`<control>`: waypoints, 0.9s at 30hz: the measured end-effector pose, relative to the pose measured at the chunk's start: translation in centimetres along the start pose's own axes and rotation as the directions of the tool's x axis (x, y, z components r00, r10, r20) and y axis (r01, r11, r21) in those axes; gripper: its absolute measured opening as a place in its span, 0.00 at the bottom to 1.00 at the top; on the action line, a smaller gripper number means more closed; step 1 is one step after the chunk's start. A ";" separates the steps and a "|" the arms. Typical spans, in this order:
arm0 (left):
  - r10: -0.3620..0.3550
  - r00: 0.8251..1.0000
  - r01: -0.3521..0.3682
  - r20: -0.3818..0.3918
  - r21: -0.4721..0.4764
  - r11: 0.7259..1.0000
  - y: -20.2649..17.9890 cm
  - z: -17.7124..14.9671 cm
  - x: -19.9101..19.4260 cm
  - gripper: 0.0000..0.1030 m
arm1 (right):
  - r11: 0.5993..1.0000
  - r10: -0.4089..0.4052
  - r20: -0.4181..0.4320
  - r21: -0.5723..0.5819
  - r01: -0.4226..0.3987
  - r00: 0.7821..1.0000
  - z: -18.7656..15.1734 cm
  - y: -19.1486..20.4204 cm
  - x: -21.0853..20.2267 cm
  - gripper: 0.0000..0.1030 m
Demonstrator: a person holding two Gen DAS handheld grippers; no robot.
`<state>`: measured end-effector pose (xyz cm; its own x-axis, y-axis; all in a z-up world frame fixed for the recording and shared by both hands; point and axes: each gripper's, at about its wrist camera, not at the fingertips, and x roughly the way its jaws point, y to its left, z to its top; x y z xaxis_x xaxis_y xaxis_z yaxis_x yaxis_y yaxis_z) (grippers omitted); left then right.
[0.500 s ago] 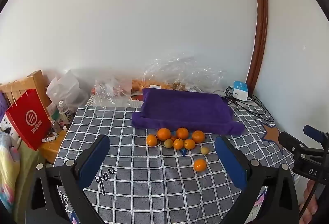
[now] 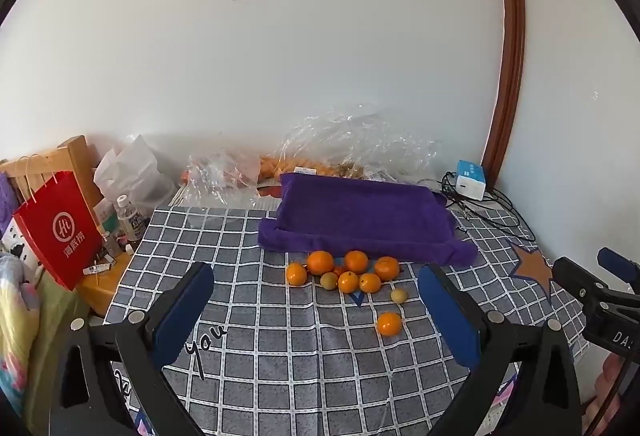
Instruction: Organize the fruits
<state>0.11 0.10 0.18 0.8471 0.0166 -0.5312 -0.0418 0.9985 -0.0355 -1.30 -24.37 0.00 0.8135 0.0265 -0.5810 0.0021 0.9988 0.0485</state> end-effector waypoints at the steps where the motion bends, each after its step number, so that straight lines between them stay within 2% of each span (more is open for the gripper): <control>1: 0.001 1.000 -0.001 -0.002 -0.003 1.000 0.0 0.0 0.0 1.00 | 1.000 0.000 0.001 0.001 0.000 1.000 0.0 0.0 0.0 1.00; 27: 0.000 1.000 0.000 0.003 -0.007 1.000 -0.2 0.0 -0.2 1.00 | 1.000 -0.002 -0.004 -0.011 0.002 1.000 -0.2 0.5 -0.1 1.00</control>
<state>-0.04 -0.15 0.25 0.8488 0.0166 -0.5285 -0.0456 0.9981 -0.0419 -1.49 -23.87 -0.13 0.8114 0.0251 -0.5840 -0.0030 0.9992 0.0387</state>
